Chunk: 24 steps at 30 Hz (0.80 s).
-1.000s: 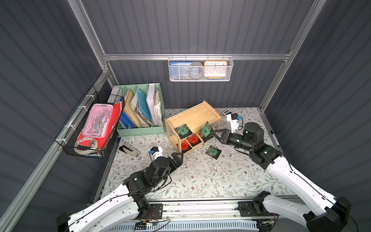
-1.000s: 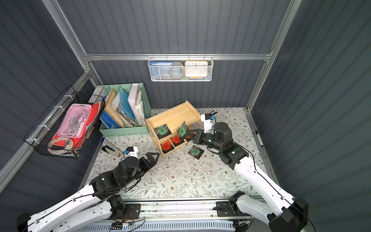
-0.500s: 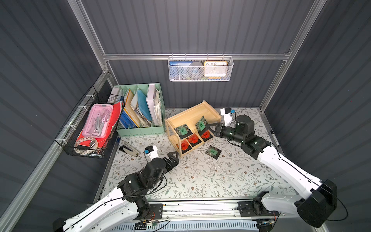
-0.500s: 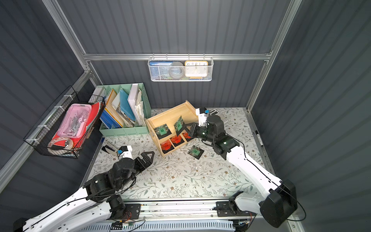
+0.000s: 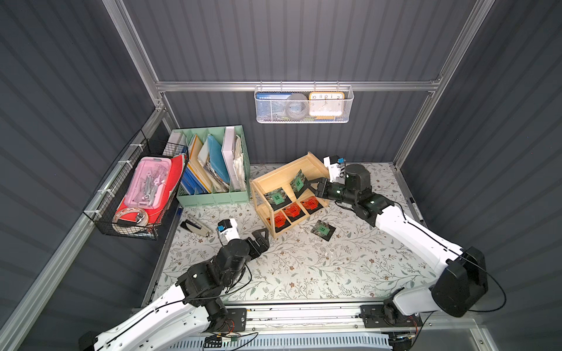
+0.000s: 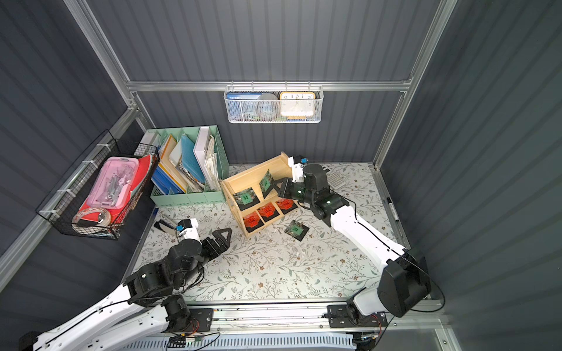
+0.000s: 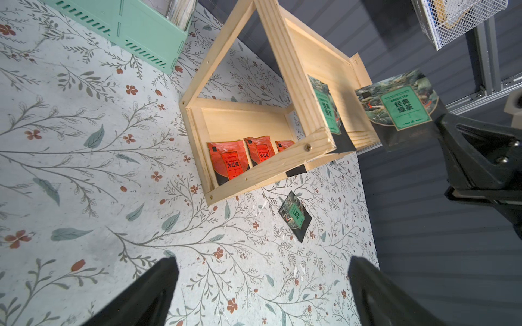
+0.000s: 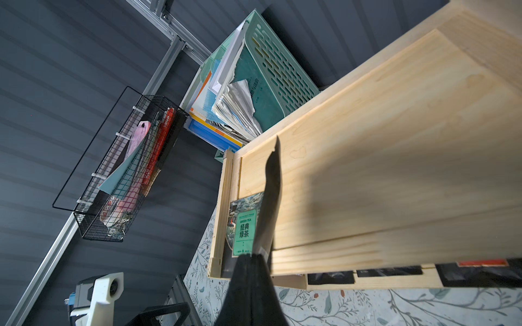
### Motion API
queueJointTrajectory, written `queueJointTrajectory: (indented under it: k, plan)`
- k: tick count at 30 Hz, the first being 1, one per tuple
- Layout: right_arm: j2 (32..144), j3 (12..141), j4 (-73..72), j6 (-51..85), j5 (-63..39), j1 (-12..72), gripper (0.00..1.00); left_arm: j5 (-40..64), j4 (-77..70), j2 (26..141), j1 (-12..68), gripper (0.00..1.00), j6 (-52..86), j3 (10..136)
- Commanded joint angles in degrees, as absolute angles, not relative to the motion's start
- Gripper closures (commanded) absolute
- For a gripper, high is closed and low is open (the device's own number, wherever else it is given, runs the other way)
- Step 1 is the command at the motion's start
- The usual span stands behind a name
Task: Place the tea bags on the shelf by color
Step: Place the tea bag on the shelf.
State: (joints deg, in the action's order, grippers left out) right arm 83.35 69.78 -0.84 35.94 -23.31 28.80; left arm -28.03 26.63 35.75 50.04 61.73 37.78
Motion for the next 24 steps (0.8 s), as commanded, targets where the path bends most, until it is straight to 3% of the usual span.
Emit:
queueJointTrajectory:
  k: [1, 24]
  plan:
    - [85.05, 72.06, -1.06, 36.02, -23.92, 28.37, 1.0, -30.04, 28.11, 35.16, 50.19, 0.0, 59.6, 39.11]
    - [87.77, 71.72, 4.04, 40.75, -20.34, 27.41, 1.0, -30.23, 28.13, 35.44, 50.17, 0.0, 58.89, 39.25]
